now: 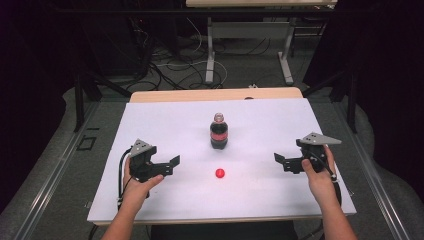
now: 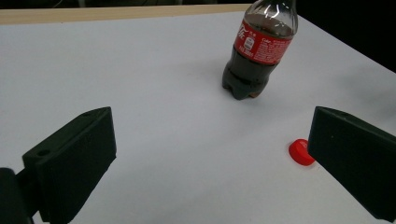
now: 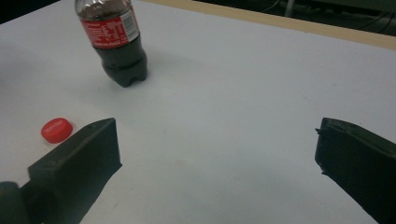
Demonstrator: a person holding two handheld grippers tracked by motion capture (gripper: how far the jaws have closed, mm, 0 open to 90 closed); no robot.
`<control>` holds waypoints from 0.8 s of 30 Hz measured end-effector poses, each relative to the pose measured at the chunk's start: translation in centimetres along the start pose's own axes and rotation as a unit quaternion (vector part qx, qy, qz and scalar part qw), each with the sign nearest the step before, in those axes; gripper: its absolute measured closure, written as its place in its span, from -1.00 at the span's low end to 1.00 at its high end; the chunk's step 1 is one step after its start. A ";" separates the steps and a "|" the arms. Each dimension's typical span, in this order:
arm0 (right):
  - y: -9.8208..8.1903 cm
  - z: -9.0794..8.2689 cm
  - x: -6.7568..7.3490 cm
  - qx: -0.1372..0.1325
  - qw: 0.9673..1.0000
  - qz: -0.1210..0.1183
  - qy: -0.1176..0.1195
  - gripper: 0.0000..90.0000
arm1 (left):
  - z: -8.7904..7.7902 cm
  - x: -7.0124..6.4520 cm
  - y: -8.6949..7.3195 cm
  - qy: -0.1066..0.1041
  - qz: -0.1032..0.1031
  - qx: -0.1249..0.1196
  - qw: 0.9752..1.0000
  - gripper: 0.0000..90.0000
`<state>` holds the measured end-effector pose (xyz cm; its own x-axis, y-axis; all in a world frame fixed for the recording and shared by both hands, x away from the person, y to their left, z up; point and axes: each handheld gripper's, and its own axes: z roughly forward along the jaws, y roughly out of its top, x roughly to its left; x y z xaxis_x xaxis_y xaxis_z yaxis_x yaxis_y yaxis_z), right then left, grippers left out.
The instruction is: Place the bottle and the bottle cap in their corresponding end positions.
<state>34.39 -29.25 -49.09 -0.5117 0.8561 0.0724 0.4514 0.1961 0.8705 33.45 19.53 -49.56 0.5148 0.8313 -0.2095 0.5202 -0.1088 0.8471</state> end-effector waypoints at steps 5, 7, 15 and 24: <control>-1.1 0.0 -1.1 0.000 1.000 0.021 -0.021 -1.00 | 0.0 0.8 -0.2 0.012 -0.004 -0.001 1.000 -0.96; -1.6 0.0 -1.6 0.003 0.999 0.024 -0.022 -1.00 | -0.1 1.2 -0.3 0.017 -0.008 -0.001 1.000 -0.97; -3.6 0.1 -3.3 0.021 0.998 0.041 -0.044 -1.00 | 0.1 3.0 -1.0 0.033 -0.021 -0.002 0.999 -0.97; -5.4 0.6 -4.9 0.021 0.994 0.074 -0.072 -1.00 | 0.7 4.9 -2.3 0.064 -0.030 0.012 0.997 -0.96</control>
<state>34.89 -34.22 -54.47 -0.3286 0.9363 0.1239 0.5448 0.0807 0.8347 35.23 23.50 -52.88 0.3920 0.8995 -0.1930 0.5635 -0.0690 0.8232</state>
